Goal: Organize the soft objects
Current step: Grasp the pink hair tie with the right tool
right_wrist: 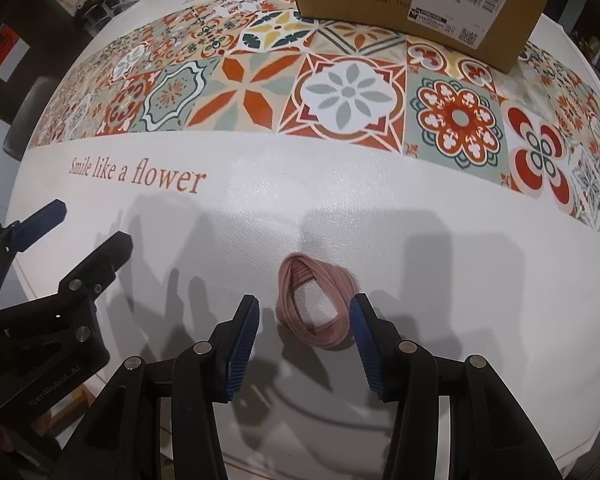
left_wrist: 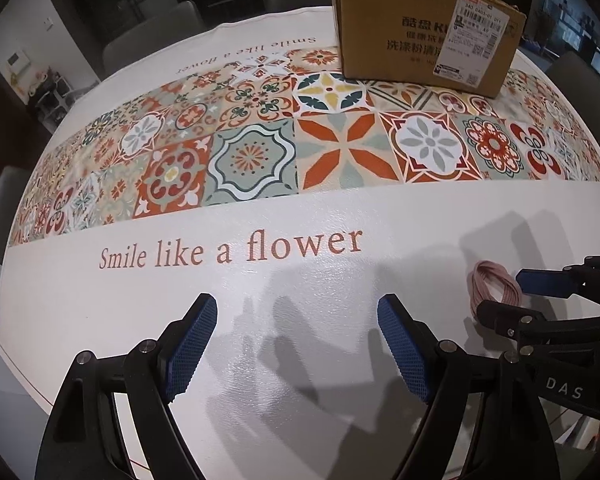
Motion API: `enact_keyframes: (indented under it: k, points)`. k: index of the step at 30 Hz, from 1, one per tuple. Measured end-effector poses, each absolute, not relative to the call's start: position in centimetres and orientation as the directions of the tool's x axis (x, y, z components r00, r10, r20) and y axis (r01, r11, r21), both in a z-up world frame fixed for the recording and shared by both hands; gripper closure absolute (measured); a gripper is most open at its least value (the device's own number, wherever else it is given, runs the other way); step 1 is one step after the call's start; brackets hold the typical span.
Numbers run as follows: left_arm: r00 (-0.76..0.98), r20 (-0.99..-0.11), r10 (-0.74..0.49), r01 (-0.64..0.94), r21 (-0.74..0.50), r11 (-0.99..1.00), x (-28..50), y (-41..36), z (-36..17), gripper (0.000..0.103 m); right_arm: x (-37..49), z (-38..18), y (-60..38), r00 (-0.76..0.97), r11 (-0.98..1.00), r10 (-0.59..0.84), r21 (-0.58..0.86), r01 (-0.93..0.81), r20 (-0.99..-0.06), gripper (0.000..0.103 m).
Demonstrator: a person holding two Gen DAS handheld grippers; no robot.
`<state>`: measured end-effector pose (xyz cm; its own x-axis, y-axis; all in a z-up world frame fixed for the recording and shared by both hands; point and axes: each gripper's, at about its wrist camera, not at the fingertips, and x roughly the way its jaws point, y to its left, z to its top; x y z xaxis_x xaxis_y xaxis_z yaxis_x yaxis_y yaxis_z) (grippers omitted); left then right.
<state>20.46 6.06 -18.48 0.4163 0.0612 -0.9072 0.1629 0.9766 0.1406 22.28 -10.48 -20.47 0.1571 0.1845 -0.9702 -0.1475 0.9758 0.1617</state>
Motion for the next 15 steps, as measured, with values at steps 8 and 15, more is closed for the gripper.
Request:
enact_keyframes:
  k: [8,15]
  points:
    - [0.403,-0.912,0.075,0.166,0.153,0.974,20.6,6.0,-19.0,0.021,22.3,-21.9,-10.4,0.136,0.978,0.166,0.145,-0.153,-0.977,0.054]
    - [0.406,-0.911,0.074,0.175,0.157,0.972,20.7,5.7,-19.0,0.021,22.1,-22.0,-9.9,0.159,0.974,0.158,0.128,-0.185,-0.974,0.071]
